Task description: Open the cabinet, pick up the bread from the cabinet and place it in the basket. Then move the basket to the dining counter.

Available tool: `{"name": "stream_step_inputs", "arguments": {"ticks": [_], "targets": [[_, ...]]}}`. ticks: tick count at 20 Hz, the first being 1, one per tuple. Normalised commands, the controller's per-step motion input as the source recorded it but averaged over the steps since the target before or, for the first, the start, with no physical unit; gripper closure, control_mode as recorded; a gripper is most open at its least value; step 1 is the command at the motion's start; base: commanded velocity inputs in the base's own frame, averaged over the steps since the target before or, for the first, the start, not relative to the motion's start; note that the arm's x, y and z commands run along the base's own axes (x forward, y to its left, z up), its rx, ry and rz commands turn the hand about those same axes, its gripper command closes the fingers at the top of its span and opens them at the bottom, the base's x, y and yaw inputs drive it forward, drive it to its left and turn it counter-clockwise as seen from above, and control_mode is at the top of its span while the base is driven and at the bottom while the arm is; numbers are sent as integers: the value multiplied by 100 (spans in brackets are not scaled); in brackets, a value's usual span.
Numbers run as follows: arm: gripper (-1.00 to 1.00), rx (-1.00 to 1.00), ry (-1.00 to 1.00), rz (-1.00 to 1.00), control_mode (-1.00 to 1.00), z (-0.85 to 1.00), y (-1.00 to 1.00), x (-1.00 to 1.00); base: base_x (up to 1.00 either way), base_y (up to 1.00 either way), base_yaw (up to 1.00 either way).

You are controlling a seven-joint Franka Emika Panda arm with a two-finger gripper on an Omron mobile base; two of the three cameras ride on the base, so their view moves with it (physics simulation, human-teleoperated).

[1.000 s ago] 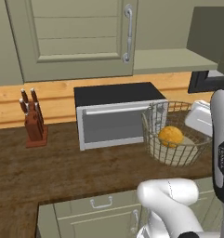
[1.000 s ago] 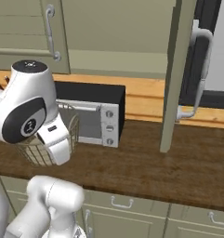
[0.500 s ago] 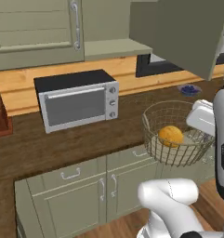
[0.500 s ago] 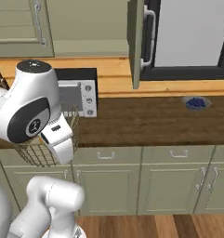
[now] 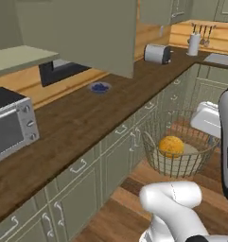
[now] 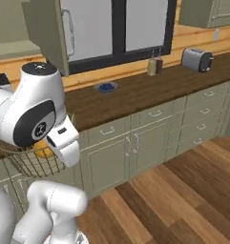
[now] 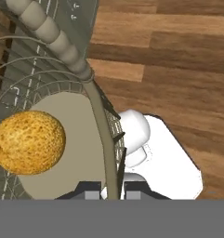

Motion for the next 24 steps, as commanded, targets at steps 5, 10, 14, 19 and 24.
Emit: {"name": "stream_step_inputs", "arguments": {"ticks": [5,10,14,19,24], "targets": [[100,0,0,0,100,0,0,0,0,-44,-89],[100,0,0,0,100,0,0,0,0,-44,-89],[100,0,0,0,100,0,0,0,8,-44,-86],[100,0,0,0,100,0,0,0,29,-49,-77],[100,0,0,0,100,0,0,0,51,-53,-69]]}}
